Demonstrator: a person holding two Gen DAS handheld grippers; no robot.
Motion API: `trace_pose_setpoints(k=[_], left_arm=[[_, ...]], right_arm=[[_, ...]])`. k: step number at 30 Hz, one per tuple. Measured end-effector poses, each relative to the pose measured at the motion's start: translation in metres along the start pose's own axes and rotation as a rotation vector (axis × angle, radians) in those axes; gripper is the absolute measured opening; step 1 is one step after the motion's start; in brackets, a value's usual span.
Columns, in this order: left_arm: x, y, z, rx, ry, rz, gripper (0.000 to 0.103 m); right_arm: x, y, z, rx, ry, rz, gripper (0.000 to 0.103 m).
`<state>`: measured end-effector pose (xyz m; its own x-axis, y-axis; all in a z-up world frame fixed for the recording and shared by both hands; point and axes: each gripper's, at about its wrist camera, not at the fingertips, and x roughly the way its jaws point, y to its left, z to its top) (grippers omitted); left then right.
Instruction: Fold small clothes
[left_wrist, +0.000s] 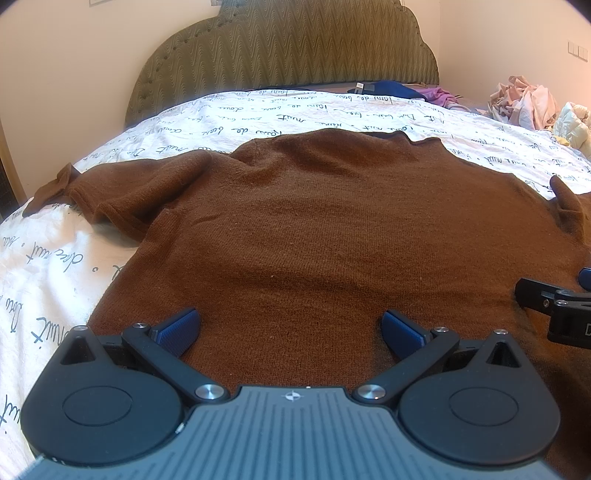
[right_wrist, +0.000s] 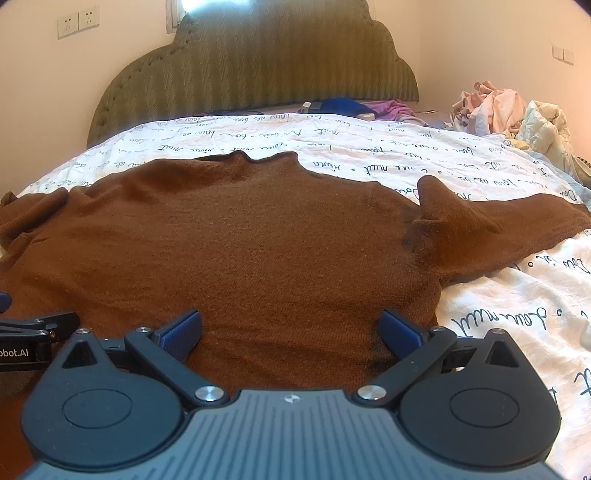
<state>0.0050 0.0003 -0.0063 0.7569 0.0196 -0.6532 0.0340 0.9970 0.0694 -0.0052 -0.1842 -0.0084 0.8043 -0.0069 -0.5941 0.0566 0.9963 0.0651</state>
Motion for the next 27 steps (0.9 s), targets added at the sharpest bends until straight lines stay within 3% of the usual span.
trace_pose_setpoints(k=[4, 7, 9, 10, 13, 16, 18, 21, 23, 27], left_arm=[[0.000, 0.000, 0.000, -0.001, -0.001, -0.002, 0.103], [-0.003, 0.002, 0.000, -0.015, -0.016, -0.008, 0.103], [-0.006, 0.005, 0.000, -0.032, -0.029, -0.022, 0.103], [-0.007, 0.007, 0.000, -0.047, -0.035, -0.034, 0.103], [-0.017, 0.014, 0.005, -0.103, -0.103, -0.109, 0.103], [-0.032, 0.023, 0.009, -0.240, -0.230, -0.245, 0.103], [-0.030, 0.018, 0.023, -0.298, -0.186, -0.309, 0.103], [-0.014, -0.007, 0.048, -0.268, -0.107, -0.435, 0.103], [-0.003, -0.032, 0.062, -0.208, -0.059, -0.500, 0.103], [0.022, -0.084, 0.075, -0.108, 0.000, -0.460, 0.103]], right_arm=[[-0.007, -0.007, 0.001, 0.032, -0.041, 0.034, 0.103], [-0.045, -0.031, 0.007, 0.128, -0.244, 0.079, 0.103], [-0.066, -0.048, 0.015, 0.089, -0.373, 0.057, 0.103], [-0.069, -0.057, 0.020, 0.038, -0.385, 0.018, 0.103], [-0.056, -0.107, 0.037, 0.011, -0.229, -0.114, 0.103], [-0.058, -0.182, 0.042, 0.071, -0.217, -0.201, 0.103], [-0.059, -0.235, 0.050, 0.144, -0.190, -0.210, 0.103], [-0.045, -0.308, 0.062, 0.295, -0.112, -0.222, 0.103], [-0.033, -0.352, 0.066, 0.395, -0.071, -0.167, 0.103], [-0.008, -0.396, 0.071, 0.499, -0.031, -0.151, 0.103]])
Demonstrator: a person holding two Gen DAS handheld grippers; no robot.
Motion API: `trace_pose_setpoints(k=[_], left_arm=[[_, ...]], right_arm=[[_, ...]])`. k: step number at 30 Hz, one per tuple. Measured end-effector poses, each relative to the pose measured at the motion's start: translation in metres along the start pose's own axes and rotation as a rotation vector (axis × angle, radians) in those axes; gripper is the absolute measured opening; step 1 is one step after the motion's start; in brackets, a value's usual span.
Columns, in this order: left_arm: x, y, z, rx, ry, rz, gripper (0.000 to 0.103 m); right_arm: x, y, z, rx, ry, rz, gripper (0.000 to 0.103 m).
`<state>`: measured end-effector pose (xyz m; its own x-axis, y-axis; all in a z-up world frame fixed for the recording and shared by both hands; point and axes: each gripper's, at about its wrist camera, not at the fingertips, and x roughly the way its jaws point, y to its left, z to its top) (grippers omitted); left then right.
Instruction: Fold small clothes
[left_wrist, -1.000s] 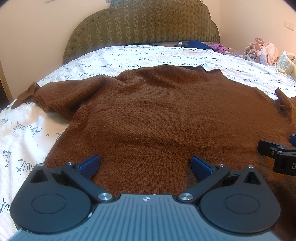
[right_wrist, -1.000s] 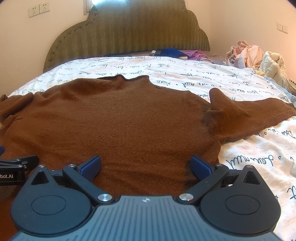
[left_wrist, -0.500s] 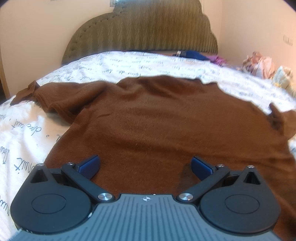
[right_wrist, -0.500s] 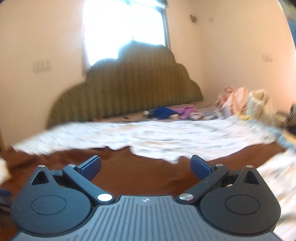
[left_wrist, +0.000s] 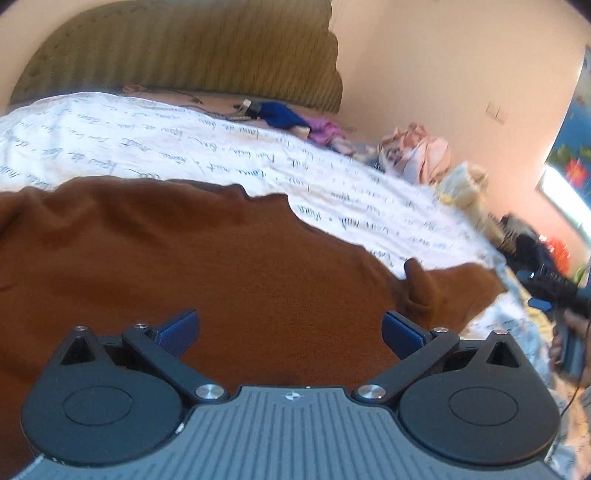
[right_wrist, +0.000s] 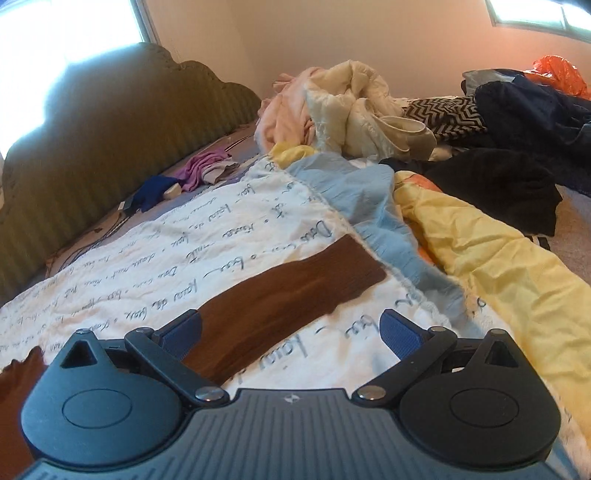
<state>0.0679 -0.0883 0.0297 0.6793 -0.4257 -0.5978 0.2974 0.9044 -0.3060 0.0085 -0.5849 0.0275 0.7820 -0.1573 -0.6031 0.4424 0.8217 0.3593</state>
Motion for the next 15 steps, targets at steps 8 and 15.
trace_pose_setpoints(k=[8, 15], left_arm=[[0.048, 0.002, -0.025, -0.017, 0.046, -0.016, 0.103], [0.041, 0.001, -0.029, 0.003, 0.010, -0.004, 0.103]], right_arm=[[0.053, -0.051, 0.017, 0.325, 0.068, 0.161, 0.097], [0.086, -0.050, 0.023, 0.352, 0.099, 0.161, 0.006]])
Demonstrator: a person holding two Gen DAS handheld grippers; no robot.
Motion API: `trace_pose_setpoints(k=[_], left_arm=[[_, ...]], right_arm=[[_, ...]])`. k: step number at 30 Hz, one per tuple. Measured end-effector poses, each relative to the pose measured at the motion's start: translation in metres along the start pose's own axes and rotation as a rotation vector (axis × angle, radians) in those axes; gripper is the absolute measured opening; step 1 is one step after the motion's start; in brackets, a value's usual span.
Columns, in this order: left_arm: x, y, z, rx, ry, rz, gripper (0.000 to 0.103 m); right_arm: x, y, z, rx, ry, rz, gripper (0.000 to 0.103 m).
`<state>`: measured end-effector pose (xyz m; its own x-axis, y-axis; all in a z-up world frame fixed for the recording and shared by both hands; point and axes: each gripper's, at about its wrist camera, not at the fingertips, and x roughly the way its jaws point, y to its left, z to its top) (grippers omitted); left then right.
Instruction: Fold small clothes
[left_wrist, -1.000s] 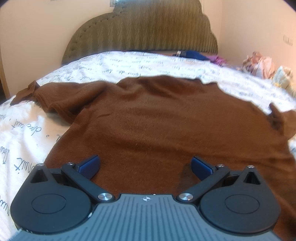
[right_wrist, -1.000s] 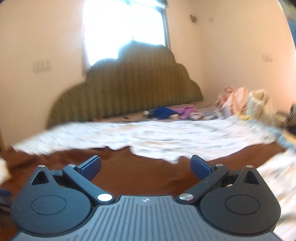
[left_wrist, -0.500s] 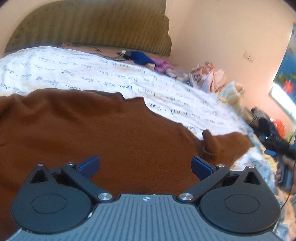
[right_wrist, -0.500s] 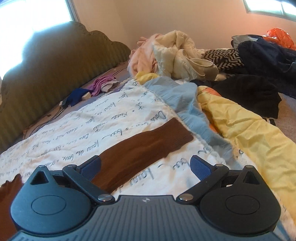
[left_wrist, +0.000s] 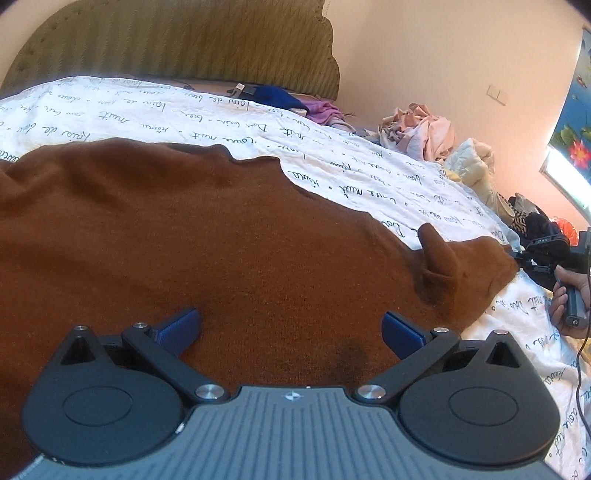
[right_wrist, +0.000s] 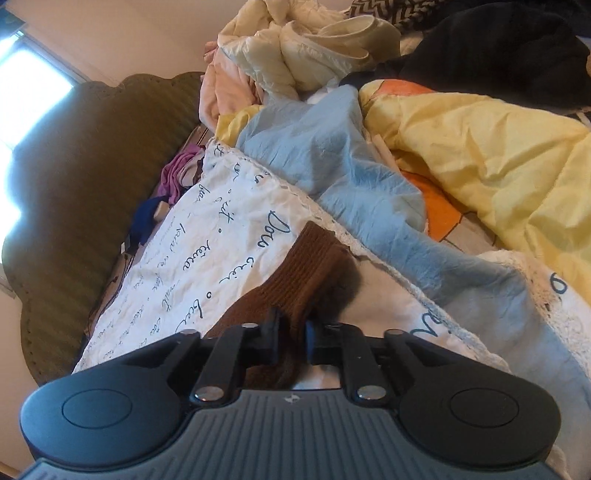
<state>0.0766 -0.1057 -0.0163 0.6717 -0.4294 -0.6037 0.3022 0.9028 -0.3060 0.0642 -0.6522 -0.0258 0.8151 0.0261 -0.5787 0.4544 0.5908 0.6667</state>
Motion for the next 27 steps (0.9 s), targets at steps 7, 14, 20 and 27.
trace_pose_setpoints(k=[7, 14, 20, 27], left_arm=[[-0.004, 0.015, 0.002, -0.088, -0.029, -0.053, 0.103], [-0.016, 0.044, 0.002, -0.257, -0.075, -0.200, 0.103], [-0.040, 0.081, 0.014, -0.474, -0.062, -0.322, 0.103], [-0.020, 0.107, 0.025, -0.743, 0.140, -0.483, 0.103]], right_arm=[[-0.059, 0.087, -0.040, -0.266, -0.140, 0.095, 0.005], [-0.092, 0.208, -0.166, -0.496, -0.028, 0.345, 0.004], [-0.035, 0.279, -0.279, -0.692, 0.198, 0.320, 0.006], [-0.060, 0.284, -0.349, -1.041, 0.181, 0.221, 0.103]])
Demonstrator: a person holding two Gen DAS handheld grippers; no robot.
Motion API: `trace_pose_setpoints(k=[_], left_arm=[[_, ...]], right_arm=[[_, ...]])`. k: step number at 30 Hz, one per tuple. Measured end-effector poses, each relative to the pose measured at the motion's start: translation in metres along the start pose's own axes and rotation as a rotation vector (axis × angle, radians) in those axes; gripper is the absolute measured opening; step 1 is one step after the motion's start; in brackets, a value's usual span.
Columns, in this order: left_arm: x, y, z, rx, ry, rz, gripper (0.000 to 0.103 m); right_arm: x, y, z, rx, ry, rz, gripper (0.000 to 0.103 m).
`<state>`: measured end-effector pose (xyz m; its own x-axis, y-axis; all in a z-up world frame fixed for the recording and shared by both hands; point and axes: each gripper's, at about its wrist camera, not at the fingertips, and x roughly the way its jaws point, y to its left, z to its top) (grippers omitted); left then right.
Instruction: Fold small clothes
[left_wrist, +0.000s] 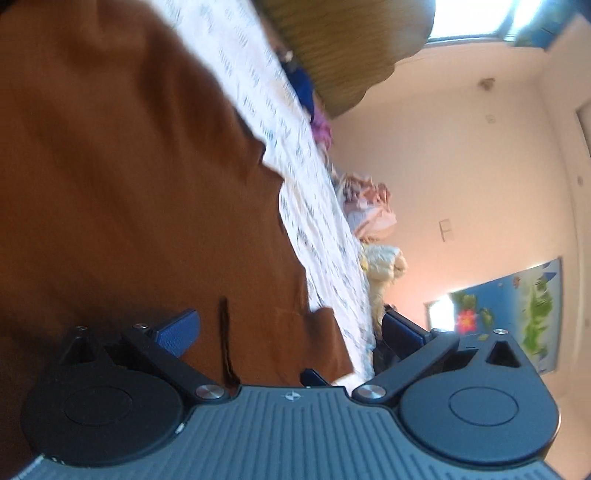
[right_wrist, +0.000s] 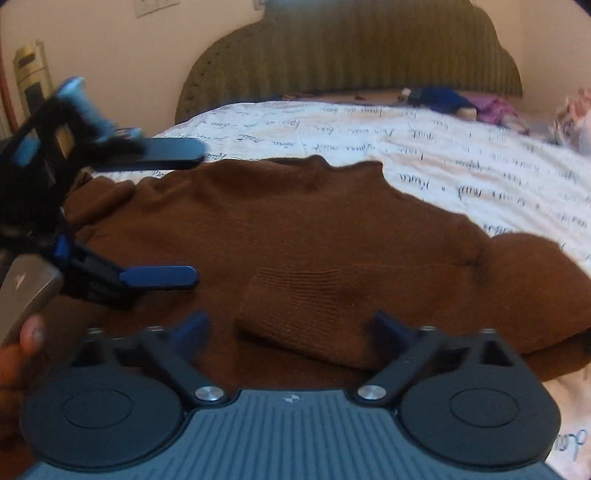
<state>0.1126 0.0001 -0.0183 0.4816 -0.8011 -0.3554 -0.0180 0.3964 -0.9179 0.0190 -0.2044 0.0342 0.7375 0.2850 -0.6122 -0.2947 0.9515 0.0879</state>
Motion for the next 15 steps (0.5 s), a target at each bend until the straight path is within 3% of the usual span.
trace_pose_setpoints(k=[5, 10, 13, 14, 15], left_arm=[[0.032, 0.002, 0.010, -0.123, 0.115, -0.035, 0.103], [0.051, -0.002, 0.014, -0.133, 0.136, 0.050, 0.103], [0.049, -0.007, 0.016, -0.153, 0.143, 0.162, 0.089], [0.045, -0.012, 0.016, -0.132, 0.140, 0.193, 0.101], [0.042, -0.018, 0.014, -0.091, 0.127, 0.223, 0.102]], right_arm=[[-0.069, -0.015, -0.027, 0.056, -0.121, -0.060, 0.103], [-0.113, -0.024, -0.054, 0.108, -0.217, -0.098, 0.103], [-0.125, -0.029, -0.066, 0.166, -0.236, -0.082, 0.103], [-0.129, -0.034, -0.068, 0.179, -0.251, -0.078, 0.103], [-0.129, -0.034, -0.070, 0.190, -0.266, -0.067, 0.103]])
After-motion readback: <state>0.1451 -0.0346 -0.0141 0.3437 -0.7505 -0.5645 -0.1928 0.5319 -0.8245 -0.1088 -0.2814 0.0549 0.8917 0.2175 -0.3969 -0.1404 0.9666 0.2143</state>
